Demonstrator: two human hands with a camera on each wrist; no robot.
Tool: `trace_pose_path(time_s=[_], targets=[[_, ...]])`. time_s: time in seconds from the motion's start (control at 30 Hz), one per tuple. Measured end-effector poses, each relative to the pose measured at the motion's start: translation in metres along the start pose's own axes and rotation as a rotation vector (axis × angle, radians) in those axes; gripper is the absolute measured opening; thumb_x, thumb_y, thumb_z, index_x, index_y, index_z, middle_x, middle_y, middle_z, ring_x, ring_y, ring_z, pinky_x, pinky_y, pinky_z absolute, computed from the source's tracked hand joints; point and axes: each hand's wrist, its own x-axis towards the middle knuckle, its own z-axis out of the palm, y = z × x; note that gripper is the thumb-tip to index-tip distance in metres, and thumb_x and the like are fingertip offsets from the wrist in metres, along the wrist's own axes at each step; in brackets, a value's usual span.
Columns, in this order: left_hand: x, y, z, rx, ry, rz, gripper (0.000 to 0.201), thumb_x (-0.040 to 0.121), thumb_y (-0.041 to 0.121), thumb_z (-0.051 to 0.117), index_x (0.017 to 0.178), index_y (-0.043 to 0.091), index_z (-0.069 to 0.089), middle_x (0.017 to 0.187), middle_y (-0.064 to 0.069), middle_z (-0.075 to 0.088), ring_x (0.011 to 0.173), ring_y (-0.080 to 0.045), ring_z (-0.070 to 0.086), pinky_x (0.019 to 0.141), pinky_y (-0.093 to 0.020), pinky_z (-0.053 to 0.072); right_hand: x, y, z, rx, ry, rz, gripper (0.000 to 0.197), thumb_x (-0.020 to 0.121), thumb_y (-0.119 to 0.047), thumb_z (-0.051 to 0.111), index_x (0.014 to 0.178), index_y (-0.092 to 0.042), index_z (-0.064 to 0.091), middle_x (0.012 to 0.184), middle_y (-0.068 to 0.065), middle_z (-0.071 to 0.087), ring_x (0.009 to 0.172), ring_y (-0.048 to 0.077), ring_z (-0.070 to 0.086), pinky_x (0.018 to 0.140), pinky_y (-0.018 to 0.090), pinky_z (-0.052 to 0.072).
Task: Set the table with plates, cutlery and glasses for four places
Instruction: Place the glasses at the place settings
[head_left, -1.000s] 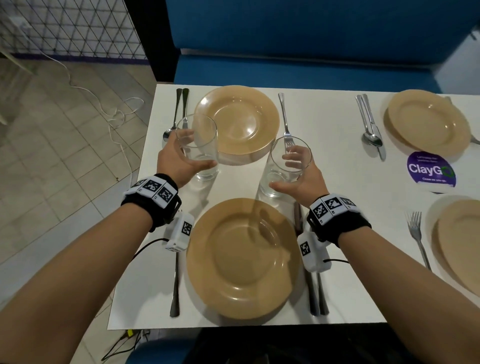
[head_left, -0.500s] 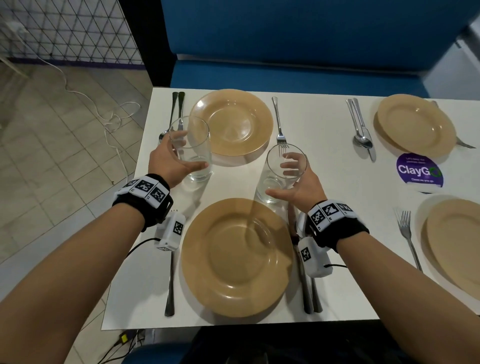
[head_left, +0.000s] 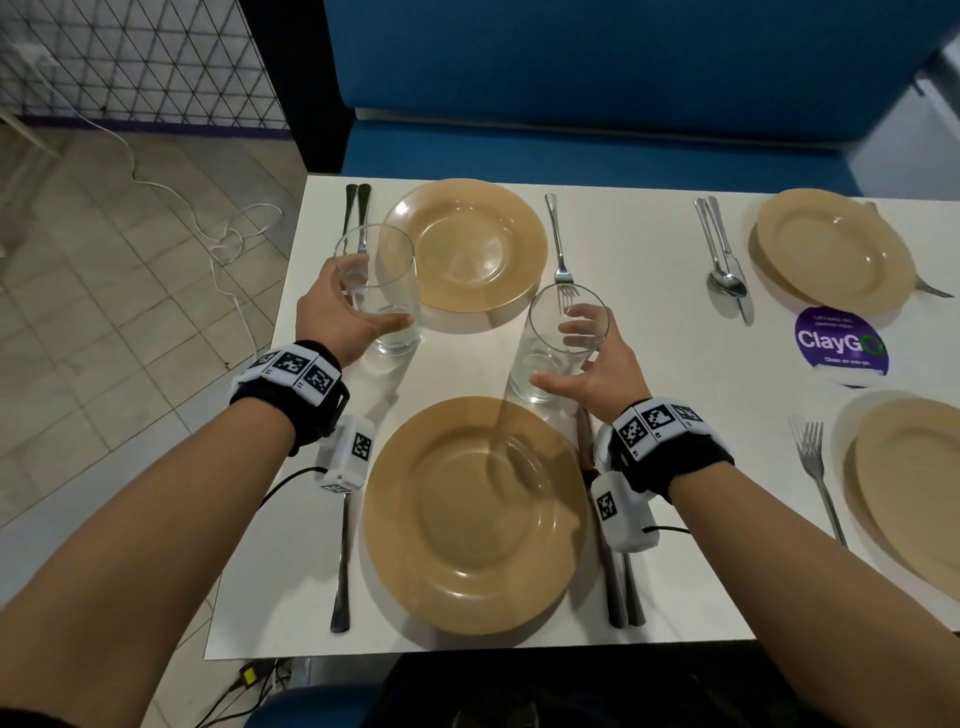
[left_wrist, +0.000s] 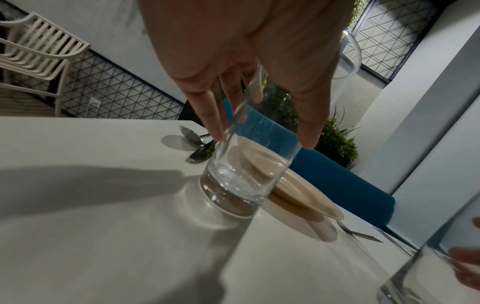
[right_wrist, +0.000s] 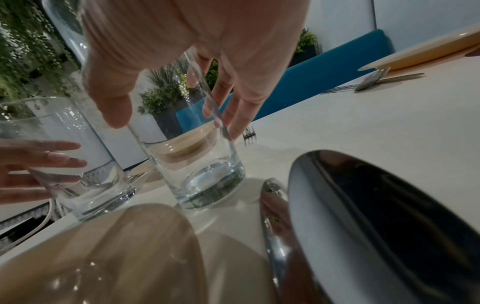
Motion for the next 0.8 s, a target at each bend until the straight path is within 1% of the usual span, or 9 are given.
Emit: trace_pose_path(time_s=[0.1,0.13,0.23,0.3,0.37,0.5,0.63,0.73,0.8], targets=[[-0.0013,0.0009,0.0002,-0.009,0.005,0.008,0.070,0.062,0.022,0.088,0.121,0.024,0.051,0.113,0.008,0.057,0.105,-0.010,0.053,0.090,-0.019,0.039,-0.0007,0.0003,0.0021,0.009,0.007,-0.005,0.078,0.058,-0.006,0.087,0.117,-0.030,0.042,0.119,-0.001,0.052,0.104,0.012,0.053,0.079,0.016,0.043],[-0.0018,0.0010,-0.0001,-0.013,0.005,0.009,0.069,0.062,0.022,0.088,0.119,0.024,0.051,0.113,0.008,0.057,0.104,-0.009,0.053,0.090,-0.019,0.038,-0.0010,0.0004,0.0028,0.009,0.010,-0.008,0.077,0.059,-0.007,0.086,0.117,-0.030,0.042,0.119,-0.002,0.052,0.104,0.012,0.053,0.079,0.016,0.043],[-0.0016,0.0011,-0.0005,-0.015,0.006,0.009,0.067,0.060,0.024,0.089,0.115,0.027,0.051,0.113,0.008,0.057,0.103,-0.010,0.054,0.088,-0.018,0.039,-0.0017,0.0009,0.0040,0.007,0.021,-0.013,0.075,0.060,-0.007,0.085,0.116,-0.032,0.042,0.117,-0.002,0.053,0.103,0.013,0.053,0.084,0.023,0.044],[-0.0013,0.0011,-0.0008,-0.009,0.009,0.008,0.067,0.060,0.025,0.089,0.114,0.028,0.051,0.112,0.008,0.057,0.102,-0.010,0.055,0.087,-0.018,0.040,-0.0022,0.0008,0.0042,0.018,0.028,-0.008,0.074,0.060,-0.005,0.085,0.115,-0.032,0.042,0.116,-0.002,0.053,0.102,0.013,0.053,0.084,0.024,0.045],[-0.0015,0.0006,-0.0013,-0.005,0.011,0.007,0.066,0.059,0.026,0.089,0.113,0.029,0.050,0.112,0.008,0.057,0.102,-0.010,0.054,0.087,-0.019,0.040,-0.0030,0.0011,0.0040,0.019,0.027,-0.002,0.074,0.060,-0.005,0.084,0.115,-0.032,0.042,0.117,-0.002,0.053,0.102,0.013,0.053,0.082,0.023,0.045],[-0.0012,-0.0004,-0.0030,0.000,0.022,0.002,0.070,0.059,0.026,0.089,0.118,0.025,0.051,0.111,0.008,0.056,0.103,-0.012,0.054,0.088,-0.021,0.041,-0.0054,0.0014,0.0022,0.003,0.027,-0.003,0.074,0.061,-0.005,0.084,0.115,-0.032,0.042,0.117,-0.002,0.053,0.102,0.012,0.054,0.083,0.021,0.045],[-0.0015,0.0010,-0.0033,0.006,0.025,-0.004,0.072,0.060,0.025,0.088,0.121,0.024,0.050,0.112,0.008,0.055,0.103,-0.013,0.054,0.087,-0.021,0.041,-0.0060,0.0012,0.0014,0.007,0.029,0.005,0.074,0.061,-0.004,0.084,0.115,-0.032,0.041,0.118,-0.001,0.053,0.103,0.013,0.053,0.087,0.028,0.046],[-0.0027,0.0013,-0.0024,0.000,0.024,-0.010,0.073,0.061,0.025,0.088,0.124,0.023,0.050,0.113,0.008,0.055,0.103,-0.013,0.053,0.088,-0.022,0.041,-0.0054,0.0009,-0.0010,0.000,0.022,0.019,0.076,0.060,-0.007,0.085,0.116,-0.033,0.040,0.119,-0.004,0.051,0.109,0.014,0.052,0.091,0.032,0.048],[-0.0030,0.0017,-0.0024,-0.008,0.031,-0.014,0.074,0.061,0.025,0.088,0.124,0.023,0.050,0.115,0.007,0.056,0.103,-0.014,0.053,0.089,-0.022,0.041,-0.0059,0.0004,-0.0022,-0.008,0.025,0.023,0.076,0.060,-0.008,0.085,0.117,-0.033,0.040,0.118,-0.005,0.051,0.108,0.014,0.052,0.091,0.033,0.048]])
